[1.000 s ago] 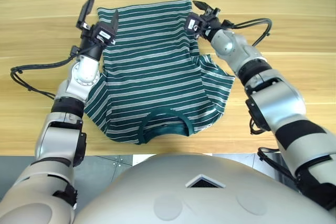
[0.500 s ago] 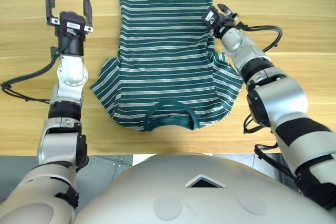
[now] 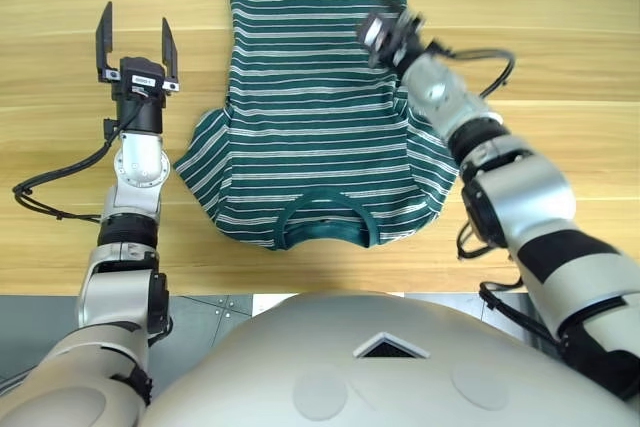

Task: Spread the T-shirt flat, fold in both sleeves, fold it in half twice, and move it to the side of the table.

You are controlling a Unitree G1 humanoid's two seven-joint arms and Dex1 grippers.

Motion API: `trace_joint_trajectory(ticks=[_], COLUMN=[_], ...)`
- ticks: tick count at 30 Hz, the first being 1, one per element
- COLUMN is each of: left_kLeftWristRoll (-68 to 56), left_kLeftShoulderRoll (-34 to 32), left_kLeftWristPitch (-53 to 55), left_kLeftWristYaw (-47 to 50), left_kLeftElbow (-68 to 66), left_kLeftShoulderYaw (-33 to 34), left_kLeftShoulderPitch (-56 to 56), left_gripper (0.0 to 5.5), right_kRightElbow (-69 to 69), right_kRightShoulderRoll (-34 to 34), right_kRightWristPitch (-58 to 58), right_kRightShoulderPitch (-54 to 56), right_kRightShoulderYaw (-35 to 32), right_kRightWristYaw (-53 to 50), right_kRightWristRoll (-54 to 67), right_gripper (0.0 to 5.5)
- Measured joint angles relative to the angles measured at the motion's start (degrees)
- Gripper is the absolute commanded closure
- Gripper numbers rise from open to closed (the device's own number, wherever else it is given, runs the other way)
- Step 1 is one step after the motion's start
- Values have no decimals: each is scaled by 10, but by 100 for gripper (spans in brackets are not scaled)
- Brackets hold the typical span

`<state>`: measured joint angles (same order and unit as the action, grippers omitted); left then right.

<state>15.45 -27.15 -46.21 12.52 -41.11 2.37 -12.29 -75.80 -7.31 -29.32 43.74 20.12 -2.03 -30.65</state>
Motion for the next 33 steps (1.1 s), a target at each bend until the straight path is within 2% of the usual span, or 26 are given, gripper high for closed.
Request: trace_joint_trajectory(ticks=[6, 14, 21, 22, 25, 27, 30, 31, 33], left_kLeftWristRoll=[12, 14, 18, 19, 50, 88, 118, 120, 145], left_kLeftShoulderRoll=[31, 41, 48, 47, 15, -49, -107, -111, -115], left_kLeftWristPitch=[-6, -12, -23, -24, -15, 33, 105, 117, 130], left_kLeftWristYaw=[7, 8, 7, 8, 33, 89, 111, 100, 51], left_kLeftElbow=[-29, -43, -55, -55, -28, 48, 169, 200, 269], left_kLeftShoulderYaw=[-16, -22, -27, -27, -11, 58, 154, 162, 137], left_kLeftShoulderPitch=[-28, -35, -29, -26, 15, 100, 238, 267, 310], left_gripper=[222, 222, 222, 222, 222, 222, 222, 222, 222], right_kRightElbow=[3, -23, -33, -33, -14, 42, 177, 226, 325], right_kRightShoulderRoll=[-4, -5, 22, 24, 21, 7, -40, -59, -92], right_kRightWristPitch=[25, 145, 180, 170, 44, -90, -210, -223, -225], right_kRightShoulderPitch=[16, 70, 95, 95, 90, 61, -30, -58, -96], right_kRightShoulderYaw=[31, 7, -7, -15, -59, -77, -108, -118, -137], right_kRightWristYaw=[20, 39, 4, 0, -25, -43, -35, -28, -20], right_kRightWristRoll=[-21, -2, 1, 5, 51, 74, 122, 137, 144], right_gripper=[293, 293, 293, 293, 293, 293, 293, 293, 293])
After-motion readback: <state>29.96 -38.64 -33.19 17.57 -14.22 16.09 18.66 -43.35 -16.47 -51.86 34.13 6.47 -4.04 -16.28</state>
